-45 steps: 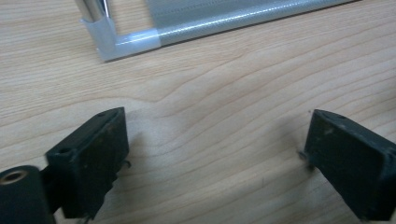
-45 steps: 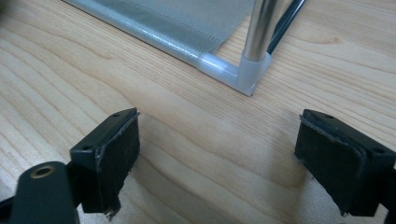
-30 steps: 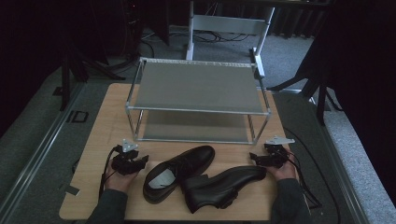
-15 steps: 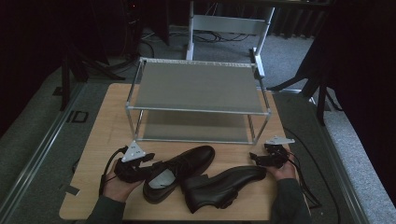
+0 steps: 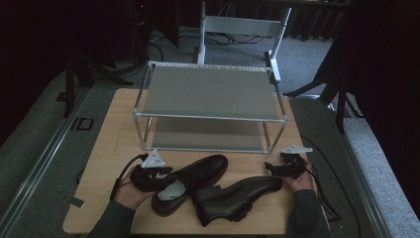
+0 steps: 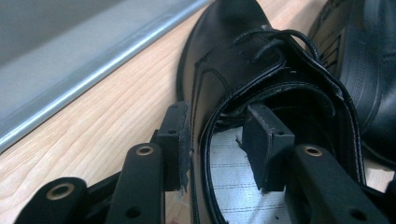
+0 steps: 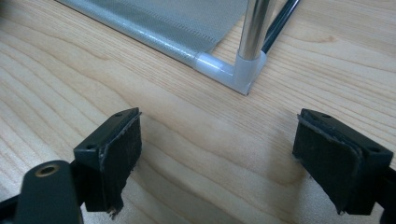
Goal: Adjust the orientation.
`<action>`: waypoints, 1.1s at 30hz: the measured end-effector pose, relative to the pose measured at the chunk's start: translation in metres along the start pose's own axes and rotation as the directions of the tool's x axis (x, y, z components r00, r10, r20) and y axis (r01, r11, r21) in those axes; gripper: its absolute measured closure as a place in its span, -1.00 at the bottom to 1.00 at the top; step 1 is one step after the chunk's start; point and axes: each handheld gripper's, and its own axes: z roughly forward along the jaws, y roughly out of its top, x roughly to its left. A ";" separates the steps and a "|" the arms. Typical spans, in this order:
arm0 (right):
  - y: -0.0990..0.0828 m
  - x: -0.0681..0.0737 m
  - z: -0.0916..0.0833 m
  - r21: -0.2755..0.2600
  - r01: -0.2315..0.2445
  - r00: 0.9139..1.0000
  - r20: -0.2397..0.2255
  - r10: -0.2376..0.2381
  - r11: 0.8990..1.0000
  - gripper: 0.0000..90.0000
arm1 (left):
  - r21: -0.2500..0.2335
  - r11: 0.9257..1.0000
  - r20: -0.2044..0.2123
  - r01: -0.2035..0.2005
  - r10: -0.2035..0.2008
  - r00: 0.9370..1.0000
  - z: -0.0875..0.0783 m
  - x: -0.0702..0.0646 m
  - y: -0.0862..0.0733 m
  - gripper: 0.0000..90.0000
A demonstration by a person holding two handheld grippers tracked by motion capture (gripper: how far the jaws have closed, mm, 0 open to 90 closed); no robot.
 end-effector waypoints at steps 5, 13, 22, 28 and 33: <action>0.000 0.000 0.000 0.000 0.000 1.000 0.000 0.000 1.000 -0.67 | 0.041 0.999 0.009 -0.031 0.031 0.999 0.007 0.002 0.009 0.45; 0.000 -0.001 0.000 0.000 0.000 1.000 0.001 0.000 1.000 -0.67 | 0.044 0.998 -0.051 -0.054 0.056 0.997 0.008 -0.003 0.011 0.77; 0.000 -0.001 0.000 0.000 0.000 1.000 0.000 0.000 1.000 -0.67 | -0.024 0.999 -0.136 0.025 -0.028 0.990 -0.019 0.008 -0.001 0.84; 0.000 -0.001 0.000 0.000 -0.001 1.000 0.000 0.001 1.000 -0.67 | -0.102 0.988 -0.239 0.117 -0.139 0.961 -0.039 0.020 -0.022 0.84; 0.000 -0.001 0.000 0.000 0.000 1.000 0.000 0.000 1.000 -0.67 | -0.127 0.977 -0.320 0.169 -0.201 0.926 -0.043 0.028 -0.038 0.84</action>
